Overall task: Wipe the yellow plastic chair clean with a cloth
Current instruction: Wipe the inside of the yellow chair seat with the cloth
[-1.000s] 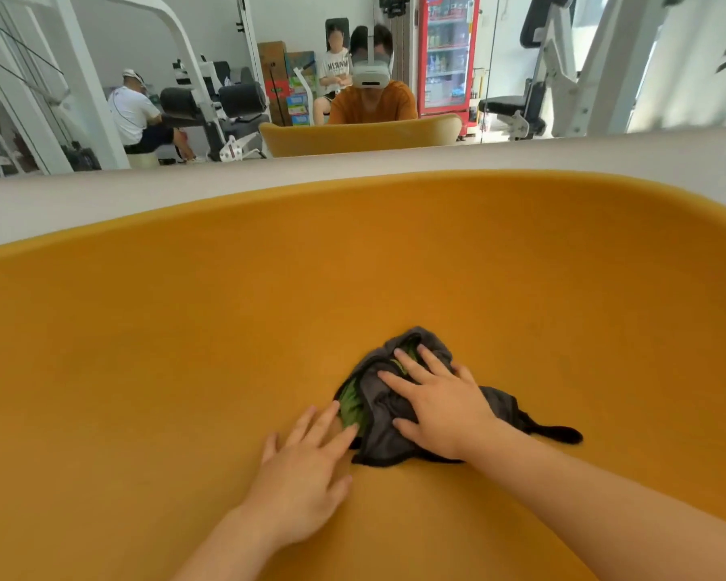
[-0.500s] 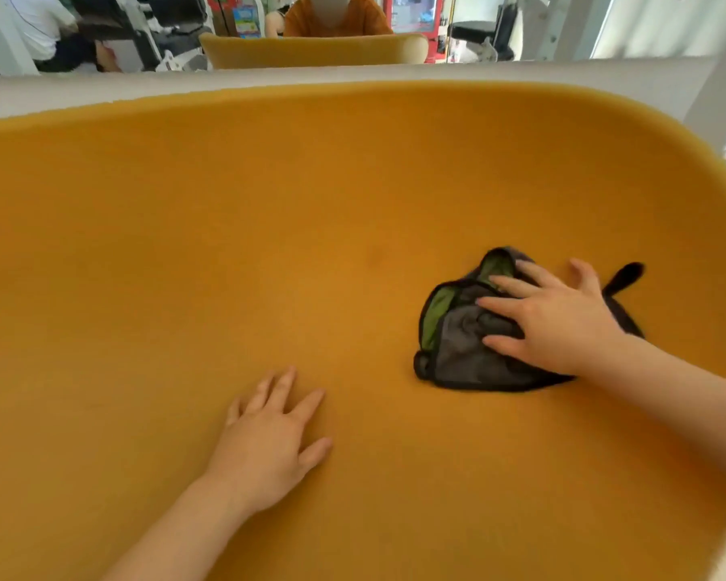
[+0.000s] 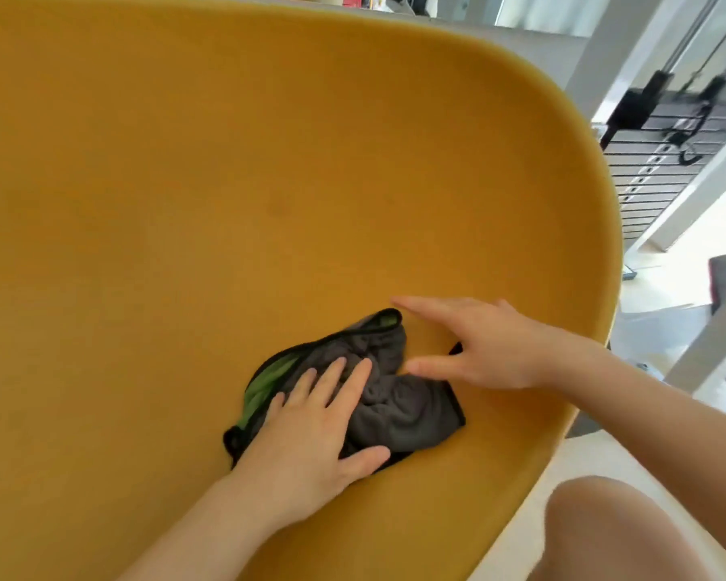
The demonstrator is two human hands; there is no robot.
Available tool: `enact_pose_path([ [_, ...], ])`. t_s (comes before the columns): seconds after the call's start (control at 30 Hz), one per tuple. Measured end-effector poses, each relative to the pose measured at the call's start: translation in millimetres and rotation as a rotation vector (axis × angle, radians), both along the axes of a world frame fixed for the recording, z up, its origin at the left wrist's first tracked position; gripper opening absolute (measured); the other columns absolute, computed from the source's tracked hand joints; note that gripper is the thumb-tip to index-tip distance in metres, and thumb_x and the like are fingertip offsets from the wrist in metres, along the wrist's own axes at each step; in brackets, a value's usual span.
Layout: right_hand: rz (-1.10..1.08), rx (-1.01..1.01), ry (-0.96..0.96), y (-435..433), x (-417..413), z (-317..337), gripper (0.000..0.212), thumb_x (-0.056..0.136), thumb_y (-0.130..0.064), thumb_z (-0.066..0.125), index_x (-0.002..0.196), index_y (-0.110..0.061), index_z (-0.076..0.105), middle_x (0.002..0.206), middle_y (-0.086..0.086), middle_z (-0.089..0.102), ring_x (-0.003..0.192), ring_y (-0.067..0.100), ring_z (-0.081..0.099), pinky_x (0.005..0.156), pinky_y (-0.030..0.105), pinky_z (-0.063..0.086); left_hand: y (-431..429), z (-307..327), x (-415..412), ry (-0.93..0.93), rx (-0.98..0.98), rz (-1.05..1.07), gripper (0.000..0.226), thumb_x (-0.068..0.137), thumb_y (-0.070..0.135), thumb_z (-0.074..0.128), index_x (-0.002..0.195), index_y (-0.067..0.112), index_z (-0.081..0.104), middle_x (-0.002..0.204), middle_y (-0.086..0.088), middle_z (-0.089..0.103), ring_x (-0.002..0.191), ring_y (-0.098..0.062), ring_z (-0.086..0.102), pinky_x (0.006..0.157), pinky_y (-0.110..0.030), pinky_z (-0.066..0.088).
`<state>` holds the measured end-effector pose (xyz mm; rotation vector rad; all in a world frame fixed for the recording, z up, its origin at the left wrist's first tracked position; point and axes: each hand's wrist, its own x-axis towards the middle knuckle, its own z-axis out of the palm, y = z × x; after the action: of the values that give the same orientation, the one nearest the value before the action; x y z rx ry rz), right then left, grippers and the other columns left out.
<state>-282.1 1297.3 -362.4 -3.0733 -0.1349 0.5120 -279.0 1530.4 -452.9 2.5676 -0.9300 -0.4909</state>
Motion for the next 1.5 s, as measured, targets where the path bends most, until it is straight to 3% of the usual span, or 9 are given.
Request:
enact_pose_path([
  [0.13,-0.09,-0.356,-0.638,-52.8,-3.1,8.0,0.046,0.089,-0.037,0.058,0.134,-0.027,0.055,0.148,0.009,0.045,0.146,0.029,0.025,0.11,0.056,0.017,-41.6,-5.2,-2.3,-0.001,-0.068,0.067,0.065,0.086,0.073,0.032,0.135,0.068,-0.011,0.156,0.017,-0.025,0.146,-0.02,-0.02,0.117,-0.056,-0.004],
  [0.33,-0.193,-0.189,-0.987,-62.6,-3.7,-2.3,0.046,0.085,-0.019,0.055,0.131,-0.023,0.058,0.151,0.013,0.041,0.147,0.032,0.022,0.109,0.056,0.021,-87.5,15.5,-11.1,0.042,-0.323,-0.04,0.08,0.085,0.067,0.049,0.135,0.068,-0.013,0.155,0.028,-0.014,0.145,0.001,-0.003,0.119,-0.029,0.012],
  [0.5,-0.273,-0.131,-0.912,-65.6,-3.9,4.1,0.073,0.084,-0.019,0.057,0.15,-0.03,0.03,0.16,0.016,0.02,0.147,0.042,0.013,0.105,0.055,0.024,-23.3,37.8,-21.8,0.076,-0.063,-0.048,0.079,0.082,0.073,0.042,0.134,0.067,-0.017,0.108,0.023,0.062,0.092,-0.002,0.059,0.077,-0.02,0.048],
  [0.7,-0.353,0.224,-0.986,-72.8,-15.5,8.3,0.083,0.085,-0.014,0.055,0.155,-0.027,0.013,0.163,0.012,0.01,0.144,0.027,0.024,0.109,0.051,0.029,-76.0,13.8,-30.8,-0.24,-0.305,0.04,0.068,0.082,0.064,0.038,0.136,0.027,0.054,0.07,0.021,0.037,0.06,-0.002,0.044,0.05,-0.006,0.031],
  [0.83,-0.538,0.541,-0.905,-91.2,-17.1,6.8,0.076,0.093,-0.021,0.053,0.156,-0.023,0.01,0.148,-0.001,0.043,0.082,-0.001,0.054,0.082,0.019,0.041,-142.0,17.6,-18.0,-0.248,-0.455,0.27,0.054,0.092,0.053,0.039,0.134,0.022,0.052,0.088,0.008,0.049,0.079,-0.014,0.054,0.067,-0.031,0.047],
  [0.93,-0.604,0.672,-0.884,-96.8,-20.1,4.6,0.074,0.094,-0.021,0.058,0.155,-0.024,0.016,0.142,-0.013,0.045,0.087,-0.015,0.05,0.073,-0.004,0.033,-203.6,41.4,16.6,-0.264,-0.587,0.452,0.047,0.097,0.043,0.043,0.136,0.018,0.043,0.107,-0.002,0.053,0.092,-0.022,0.054,0.072,-0.034,0.042],
  [1.1,-0.563,0.792,-0.838,-96.6,-23.8,9.6,0.073,0.095,-0.021,0.057,0.154,-0.03,0.017,0.142,-0.015,0.046,0.122,0.007,0.053,0.102,0.033,0.046,-234.1,56.3,48.4,-0.313,-0.623,0.497,0.059,0.097,0.052,0.033,0.148,0.021,0.028,0.123,-0.004,0.045,0.088,-0.022,0.058,0.063,-0.031,0.044],
  [1.37,-0.331,0.582,-0.811,-115.3,36.9,79.1,0.056,0.099,-0.029,0.05,0.151,-0.022,0.029,0.15,-0.001,0.041,0.136,0.017,0.039,0.108,0.033,0.031,-204.8,36.4,4.1,-0.419,-0.316,0.215,0.087,0.075,0.073,-0.018,0.151,0.035,0.0,0.106,0.006,0.033,0.061,-0.012,0.05,0.049,-0.024,0.042],
  [1.5,-0.318,0.511,-0.902,-108.0,63.4,86.8,0.034,0.098,-0.009,0.044,0.131,-0.013,0.054,0.115,0.01,0.065,0.102,0.033,0.06,0.084,0.034,0.043,-242.3,64.2,60.6,-0.462,-0.422,0.429,0.062,0.098,0.053,0.014,0.153,0.029,0.003,0.113,-0.003,0.041,0.061,-0.019,0.048,0.052,-0.031,0.041],
])
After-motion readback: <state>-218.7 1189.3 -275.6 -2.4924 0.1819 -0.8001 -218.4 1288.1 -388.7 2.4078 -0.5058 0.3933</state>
